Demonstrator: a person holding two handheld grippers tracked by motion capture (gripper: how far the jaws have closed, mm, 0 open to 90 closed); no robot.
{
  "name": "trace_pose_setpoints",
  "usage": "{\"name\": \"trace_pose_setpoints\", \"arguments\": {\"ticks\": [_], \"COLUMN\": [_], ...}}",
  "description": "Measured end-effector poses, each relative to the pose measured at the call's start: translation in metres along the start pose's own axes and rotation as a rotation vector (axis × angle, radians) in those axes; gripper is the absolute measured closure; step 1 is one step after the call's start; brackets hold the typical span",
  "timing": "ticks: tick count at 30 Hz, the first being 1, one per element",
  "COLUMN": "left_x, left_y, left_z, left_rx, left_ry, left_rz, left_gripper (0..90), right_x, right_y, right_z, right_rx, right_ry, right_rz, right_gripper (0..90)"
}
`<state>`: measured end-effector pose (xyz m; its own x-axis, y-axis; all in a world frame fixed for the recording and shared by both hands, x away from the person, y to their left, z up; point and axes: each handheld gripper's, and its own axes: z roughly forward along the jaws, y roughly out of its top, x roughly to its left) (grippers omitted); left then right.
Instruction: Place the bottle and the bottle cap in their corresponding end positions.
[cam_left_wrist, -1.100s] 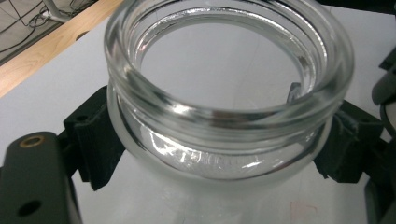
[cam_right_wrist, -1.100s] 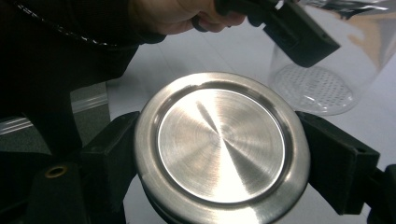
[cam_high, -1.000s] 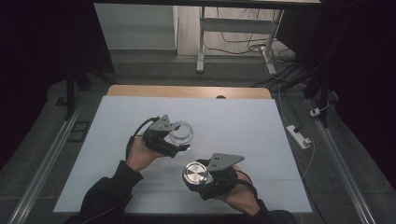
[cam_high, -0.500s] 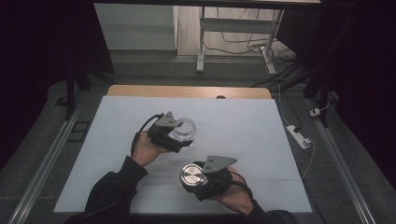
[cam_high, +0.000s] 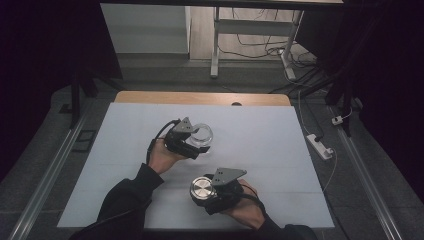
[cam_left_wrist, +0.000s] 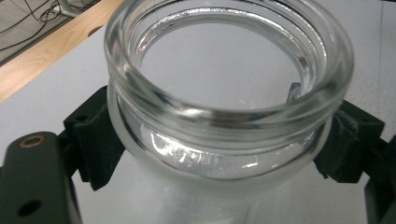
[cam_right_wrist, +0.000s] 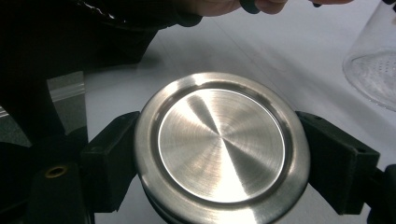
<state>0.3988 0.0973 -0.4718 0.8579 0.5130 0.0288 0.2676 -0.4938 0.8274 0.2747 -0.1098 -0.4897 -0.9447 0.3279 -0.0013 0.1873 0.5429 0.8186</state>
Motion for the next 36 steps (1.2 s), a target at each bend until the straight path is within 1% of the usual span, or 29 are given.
{"name": "trace_pose_setpoints", "arguments": {"ticks": [15,21,28,32,36], "left_x": [0.012,0.015,0.021,0.022,0.020], "left_y": [-0.011,-0.014,-0.019,-0.021,-0.022], "left_z": [0.022,0.027,0.033,0.034,0.036], "left_rx": [0.017,0.023,0.026,0.024,0.030], "left_ry": [0.017,0.033,0.051,0.048,0.045], "left_rz": [-0.025,-0.019,-0.037,-0.041,-0.033], "left_gripper": [15.5,15.5,15.5,15.5,15.5], "right_x": [-0.006,-0.009,-0.011,-0.013,-0.015], "right_y": [-0.009,-0.014,-0.018,-0.020,-0.023], "right_z": [0.017,0.025,0.033,0.036,0.038], "right_rx": [0.029,0.051,0.072,0.088,0.100], "right_ry": [-0.011,-0.015,-0.020,-0.023,-0.029], "right_rz": [0.008,-0.001,-0.006,-0.012,0.002], "right_gripper": [18.4,18.4,18.4,18.4,18.4]}}
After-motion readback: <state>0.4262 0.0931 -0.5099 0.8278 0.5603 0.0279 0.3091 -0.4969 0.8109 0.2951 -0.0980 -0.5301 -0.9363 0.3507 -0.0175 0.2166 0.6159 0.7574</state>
